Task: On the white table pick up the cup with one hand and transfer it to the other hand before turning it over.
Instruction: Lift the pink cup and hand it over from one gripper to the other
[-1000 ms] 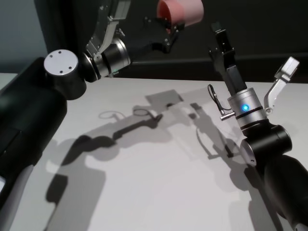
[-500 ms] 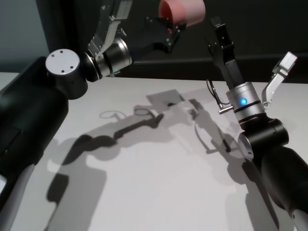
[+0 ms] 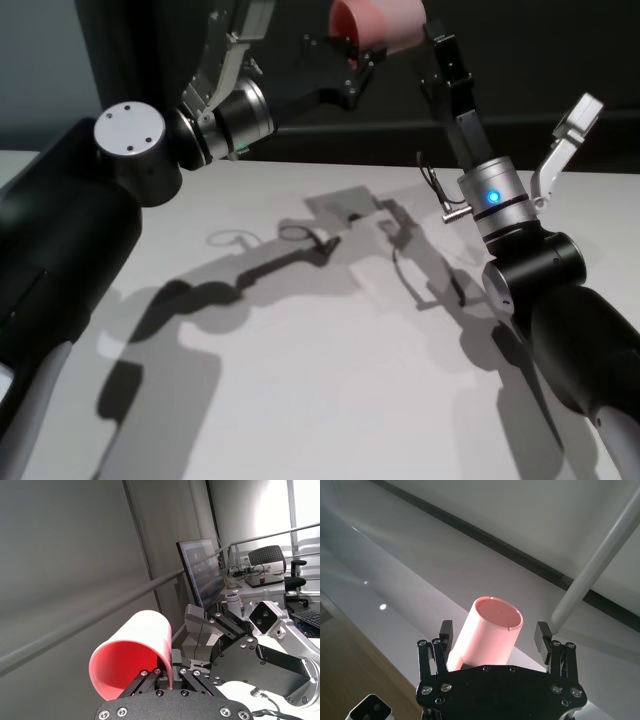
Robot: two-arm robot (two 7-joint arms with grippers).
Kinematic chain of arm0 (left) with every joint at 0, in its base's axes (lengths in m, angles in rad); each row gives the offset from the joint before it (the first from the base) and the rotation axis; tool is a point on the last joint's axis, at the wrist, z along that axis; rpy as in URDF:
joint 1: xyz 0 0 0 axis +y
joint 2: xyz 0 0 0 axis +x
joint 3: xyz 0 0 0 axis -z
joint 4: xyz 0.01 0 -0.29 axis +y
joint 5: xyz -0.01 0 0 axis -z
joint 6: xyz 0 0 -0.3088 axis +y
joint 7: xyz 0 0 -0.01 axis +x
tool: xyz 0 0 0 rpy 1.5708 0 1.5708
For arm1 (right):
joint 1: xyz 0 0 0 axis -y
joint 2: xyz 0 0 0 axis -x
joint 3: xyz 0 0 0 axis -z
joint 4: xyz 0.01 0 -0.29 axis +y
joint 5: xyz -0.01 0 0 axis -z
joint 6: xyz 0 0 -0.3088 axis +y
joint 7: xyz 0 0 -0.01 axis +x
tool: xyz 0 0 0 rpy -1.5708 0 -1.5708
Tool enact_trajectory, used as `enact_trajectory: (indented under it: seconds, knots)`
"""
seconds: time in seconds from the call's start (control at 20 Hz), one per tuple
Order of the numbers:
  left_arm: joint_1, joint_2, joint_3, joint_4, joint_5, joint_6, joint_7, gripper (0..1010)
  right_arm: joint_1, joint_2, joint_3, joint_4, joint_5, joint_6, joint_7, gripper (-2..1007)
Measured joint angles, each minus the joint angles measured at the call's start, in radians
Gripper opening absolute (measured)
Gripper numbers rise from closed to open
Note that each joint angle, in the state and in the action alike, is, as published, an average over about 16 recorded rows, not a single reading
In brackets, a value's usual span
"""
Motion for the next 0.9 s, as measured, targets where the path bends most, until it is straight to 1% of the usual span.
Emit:
enact_trajectory:
  seconds: [0.2, 0.4, 0.9]
  knots:
    - [0.0, 0.0, 0.0, 0.0, 0.0, 0.0, 0.0, 51, 0.02, -0.008, -0.005, 0.024, 0.004, -0.003, 0.011, 1002]
    - [0.0, 0.0, 0.0, 0.0, 0.0, 0.0, 0.0, 51, 0.033, -0.017, -0.008, 0.037, 0.007, -0.004, 0.018, 1002]
    - [0.0, 0.0, 0.0, 0.0, 0.0, 0.0, 0.0, 51, 0.043, -0.034, -0.008, 0.042, 0.013, 0.0, 0.033, 1002]
